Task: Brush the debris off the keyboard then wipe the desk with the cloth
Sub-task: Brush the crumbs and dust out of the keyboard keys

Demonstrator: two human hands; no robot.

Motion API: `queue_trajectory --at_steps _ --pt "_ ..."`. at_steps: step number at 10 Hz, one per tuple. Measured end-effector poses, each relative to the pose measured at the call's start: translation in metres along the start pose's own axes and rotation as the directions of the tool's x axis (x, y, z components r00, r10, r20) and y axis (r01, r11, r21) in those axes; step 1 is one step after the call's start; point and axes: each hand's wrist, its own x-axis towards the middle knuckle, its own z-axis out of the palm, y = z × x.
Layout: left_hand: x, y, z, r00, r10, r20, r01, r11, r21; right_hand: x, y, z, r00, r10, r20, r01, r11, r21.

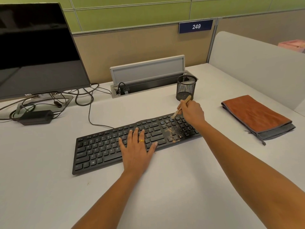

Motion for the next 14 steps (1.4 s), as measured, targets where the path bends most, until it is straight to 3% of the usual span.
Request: queue_trajectory --at_steps 2,5,7,11,12,14 --pt "-0.001 0.0 -0.002 1.0 -0.004 0.0 0.004 1.0 -0.001 0.002 -0.006 0.004 1.0 0.016 -0.023 -0.015 0.998 0.061" --pt "0.0 0.0 0.0 1.0 -0.004 -0.006 0.004 1.0 0.001 -0.001 -0.016 0.007 0.999 -0.042 0.02 0.042 0.998 0.036" --pt "0.001 0.0 -0.001 1.0 -0.004 -0.003 0.004 1.0 0.0 -0.001 -0.024 0.006 0.993 -0.106 0.047 0.111 0.988 -0.107" --pt "0.0 0.0 -0.002 1.0 -0.004 -0.001 0.004 1.0 -0.003 -0.002 -0.03 0.006 0.99 -0.132 0.046 0.137 0.984 -0.117" --pt "0.0 0.0 -0.002 1.0 -0.006 0.005 0.006 1.0 0.002 -0.003 -0.031 0.008 0.987 -0.145 0.074 0.147 0.989 -0.025" --pt "0.0 0.0 -0.001 1.0 -0.006 -0.004 0.006 1.0 0.007 -0.004 -0.03 0.012 0.985 -0.138 0.104 0.149 0.983 -0.107"
